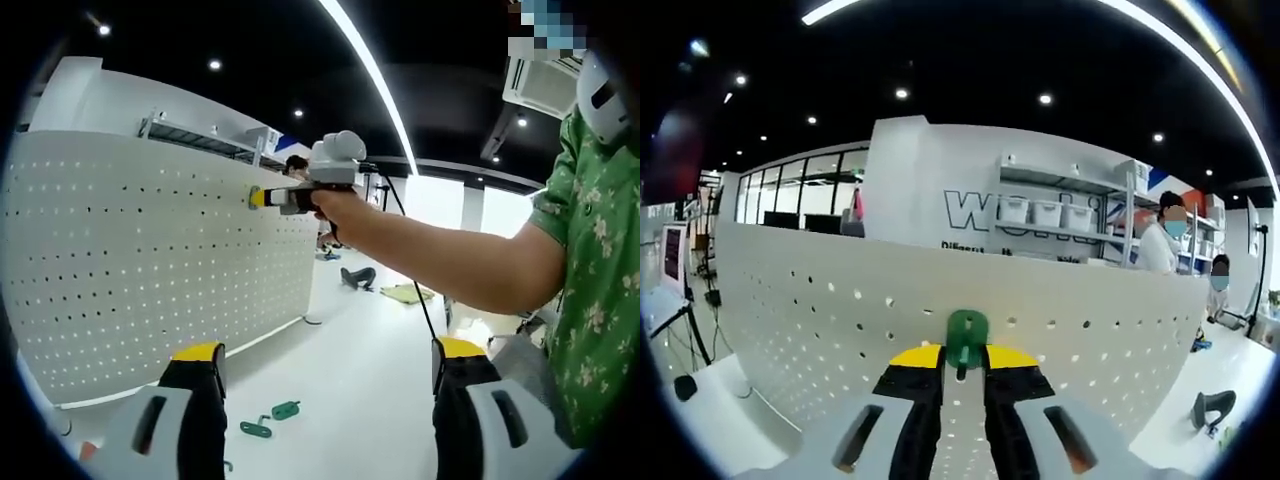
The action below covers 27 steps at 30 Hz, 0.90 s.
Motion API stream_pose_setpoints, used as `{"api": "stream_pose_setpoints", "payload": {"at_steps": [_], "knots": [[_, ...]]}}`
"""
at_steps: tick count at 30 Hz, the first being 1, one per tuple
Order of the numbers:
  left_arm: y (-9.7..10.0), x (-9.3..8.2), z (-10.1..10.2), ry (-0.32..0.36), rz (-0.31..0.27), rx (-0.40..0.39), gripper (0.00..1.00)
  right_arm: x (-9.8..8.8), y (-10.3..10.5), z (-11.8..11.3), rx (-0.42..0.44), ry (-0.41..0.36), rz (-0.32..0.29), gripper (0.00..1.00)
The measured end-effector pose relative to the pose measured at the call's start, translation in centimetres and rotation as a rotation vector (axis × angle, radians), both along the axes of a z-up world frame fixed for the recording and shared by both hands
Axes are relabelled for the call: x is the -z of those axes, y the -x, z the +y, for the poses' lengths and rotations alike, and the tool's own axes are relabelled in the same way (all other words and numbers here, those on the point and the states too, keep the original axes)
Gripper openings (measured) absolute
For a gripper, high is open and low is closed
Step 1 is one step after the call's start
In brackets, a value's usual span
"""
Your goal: Insert the hook assembly into the mounting plate slot until the hook locks in place.
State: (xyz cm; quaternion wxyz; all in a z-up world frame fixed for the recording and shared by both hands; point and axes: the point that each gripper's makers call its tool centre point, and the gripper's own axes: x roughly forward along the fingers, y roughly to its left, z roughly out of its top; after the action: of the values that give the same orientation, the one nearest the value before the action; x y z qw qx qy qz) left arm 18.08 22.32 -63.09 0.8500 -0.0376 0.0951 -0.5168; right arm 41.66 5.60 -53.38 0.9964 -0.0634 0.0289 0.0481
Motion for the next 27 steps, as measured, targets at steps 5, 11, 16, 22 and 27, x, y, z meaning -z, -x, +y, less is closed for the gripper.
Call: {"api": "stream_pose_setpoints", "payload": {"at_steps": [5,11,16,22,27], "knots": [[0.0,-0.1,-0.1,0.002,-0.002,0.001,0.87,0.0,0.3,0.1,-0.016,0.000,-0.005,0.22],[0.1,-0.1,-0.3,0.003,-0.004,0.006,0.87,-0.1,0.5,0.2,-0.030,-0.006,-0.019,0.35],[0.1,-0.1,-0.2,0.001,-0.005,0.004,0.87,-0.2,0.9,0.5,-0.047,-0.021,-0.025,0.48],[0.1,-0.2,-0.2,0.000,-0.007,0.003,0.87,-0.3,1.3,1.1,-0.088,-0.062,-0.044,0.69],[0.2,-0.3,-0.2,0.001,-0.009,0.004,0.87,-0.3,1.8,1.4,-0.117,-0.073,-0.050,0.79]]}}
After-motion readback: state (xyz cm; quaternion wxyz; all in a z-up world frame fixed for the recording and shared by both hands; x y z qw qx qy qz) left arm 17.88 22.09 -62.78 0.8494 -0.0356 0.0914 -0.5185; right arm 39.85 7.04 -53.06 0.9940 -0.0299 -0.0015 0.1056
